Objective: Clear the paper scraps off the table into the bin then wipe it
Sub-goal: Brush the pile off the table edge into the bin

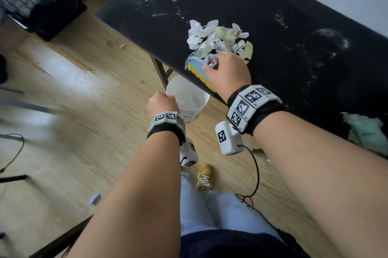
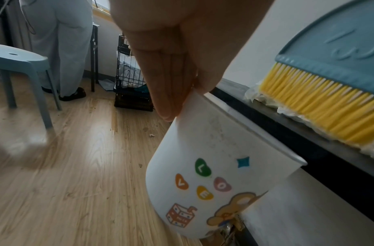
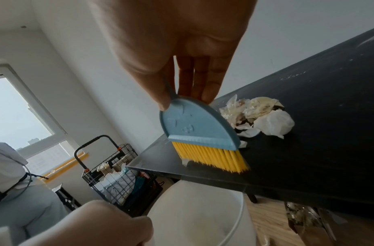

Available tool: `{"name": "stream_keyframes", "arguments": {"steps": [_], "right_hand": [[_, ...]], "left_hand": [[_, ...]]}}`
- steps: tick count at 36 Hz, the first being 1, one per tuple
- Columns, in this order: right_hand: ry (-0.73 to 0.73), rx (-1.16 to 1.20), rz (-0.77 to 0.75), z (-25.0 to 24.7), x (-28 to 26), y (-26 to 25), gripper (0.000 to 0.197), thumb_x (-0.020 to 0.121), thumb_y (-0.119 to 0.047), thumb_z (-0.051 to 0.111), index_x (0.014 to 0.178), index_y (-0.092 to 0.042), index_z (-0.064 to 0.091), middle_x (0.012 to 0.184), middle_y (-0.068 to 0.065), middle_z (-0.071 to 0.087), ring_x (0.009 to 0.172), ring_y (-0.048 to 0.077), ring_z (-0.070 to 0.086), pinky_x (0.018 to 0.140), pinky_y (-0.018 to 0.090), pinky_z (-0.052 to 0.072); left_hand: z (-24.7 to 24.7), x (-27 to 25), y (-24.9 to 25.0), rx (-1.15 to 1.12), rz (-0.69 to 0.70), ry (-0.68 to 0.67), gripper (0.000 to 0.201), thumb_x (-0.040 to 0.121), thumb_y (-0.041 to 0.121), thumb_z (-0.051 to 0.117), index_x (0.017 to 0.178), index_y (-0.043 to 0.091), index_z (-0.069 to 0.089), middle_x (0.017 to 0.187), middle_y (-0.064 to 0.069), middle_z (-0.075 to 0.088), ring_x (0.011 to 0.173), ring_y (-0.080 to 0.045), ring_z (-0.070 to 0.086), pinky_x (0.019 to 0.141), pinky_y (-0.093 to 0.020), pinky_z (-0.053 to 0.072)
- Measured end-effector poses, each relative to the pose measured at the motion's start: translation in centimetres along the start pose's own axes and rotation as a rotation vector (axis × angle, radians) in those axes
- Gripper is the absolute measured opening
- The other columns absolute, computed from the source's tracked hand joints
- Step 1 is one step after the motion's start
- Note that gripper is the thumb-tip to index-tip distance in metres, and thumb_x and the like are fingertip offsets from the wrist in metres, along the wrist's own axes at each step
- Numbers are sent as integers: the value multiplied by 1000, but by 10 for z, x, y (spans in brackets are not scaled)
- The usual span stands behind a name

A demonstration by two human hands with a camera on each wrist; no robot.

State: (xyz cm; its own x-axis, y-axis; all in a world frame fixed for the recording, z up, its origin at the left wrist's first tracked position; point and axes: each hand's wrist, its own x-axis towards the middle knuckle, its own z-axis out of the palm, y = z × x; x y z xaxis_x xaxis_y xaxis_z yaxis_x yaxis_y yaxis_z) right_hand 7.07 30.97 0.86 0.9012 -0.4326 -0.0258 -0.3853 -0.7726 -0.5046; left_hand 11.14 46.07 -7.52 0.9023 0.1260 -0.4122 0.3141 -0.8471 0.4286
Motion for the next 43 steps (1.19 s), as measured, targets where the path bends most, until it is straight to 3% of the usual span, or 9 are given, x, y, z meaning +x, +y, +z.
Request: {"name": "stream_keyframes", "arguments": {"steps": [3, 6, 12, 17, 26, 32, 35, 40, 43], "right_hand": [[101, 22, 14, -13, 0, 4, 25, 94, -29, 51, 82, -9, 61, 89, 2, 53, 75, 17, 52, 63, 29, 39], [212, 52, 83, -25, 1, 14, 27, 95, -28, 50, 86, -7, 64, 99, 4, 60, 81, 19, 58, 69, 34, 50], [325, -1, 241, -41, 3, 47, 22, 97, -28, 50, 99, -12, 65, 105, 4, 58, 86, 15, 56, 67, 25, 41], [316, -53, 337, -44, -3, 70, 26, 98, -28, 47, 112, -13, 64, 112, 6, 58, 101, 21, 58, 72, 26, 37], [161, -38, 331, -35, -8, 75, 31, 98, -32, 48, 120, -17, 63, 115, 7, 56, 103, 23, 58, 78, 32, 47], [96, -49, 299, -27, -12, 62, 31, 97, -32, 48, 118, -17, 65, 113, 6, 55, 98, 23, 58, 79, 38, 52], [66, -45, 281, -23, -16, 56, 29, 96, -34, 49, 115, -20, 67, 112, 4, 55, 95, 22, 59, 73, 34, 49], [-19, -17, 225, -19, -22, 44, 24, 95, -36, 51, 91, -17, 66, 94, 0, 46, 79, 19, 51, 66, 31, 39], [-22, 3, 201, -20, -23, 40, 26, 94, -37, 51, 79, -16, 55, 90, 1, 49, 77, 19, 54, 64, 32, 40]], "left_hand": [[-1, -6, 1, 13, 5, 1, 39, 93, 17, 47, 56, 7, 41, 81, -17, 62, 74, -34, 59, 64, -33, 44], [1, -11, 3, 30, 8, -16, 35, 94, 17, 46, 62, 3, 47, 83, -17, 64, 68, -31, 53, 61, -31, 41], [13, -18, 7, 15, 10, -79, 30, 94, 17, 46, 94, -5, 67, 96, -20, 69, 89, -37, 66, 66, -35, 49], [21, -21, 13, 12, 18, -104, 25, 92, 16, 47, 87, -2, 65, 95, -20, 68, 90, -37, 65, 66, -32, 44], [27, -22, 19, 11, 19, -120, 24, 92, 16, 47, 76, 2, 57, 92, -20, 65, 77, -35, 59, 63, -30, 42], [25, -21, 20, -12, 2, -124, 27, 92, 15, 47, 89, -5, 65, 97, -21, 67, 91, -37, 65, 63, -31, 42], [25, -21, 21, -21, -7, -119, 27, 92, 14, 47, 91, -6, 65, 98, -21, 67, 93, -38, 65, 64, -31, 42], [25, -19, 21, -9, 1, -84, 34, 92, 13, 47, 59, 4, 45, 96, -21, 67, 80, -35, 62, 63, -31, 41], [24, -19, 23, 5, 10, -75, 36, 92, 12, 47, 57, 7, 39, 99, -21, 67, 90, -37, 64, 64, -31, 41]]}}
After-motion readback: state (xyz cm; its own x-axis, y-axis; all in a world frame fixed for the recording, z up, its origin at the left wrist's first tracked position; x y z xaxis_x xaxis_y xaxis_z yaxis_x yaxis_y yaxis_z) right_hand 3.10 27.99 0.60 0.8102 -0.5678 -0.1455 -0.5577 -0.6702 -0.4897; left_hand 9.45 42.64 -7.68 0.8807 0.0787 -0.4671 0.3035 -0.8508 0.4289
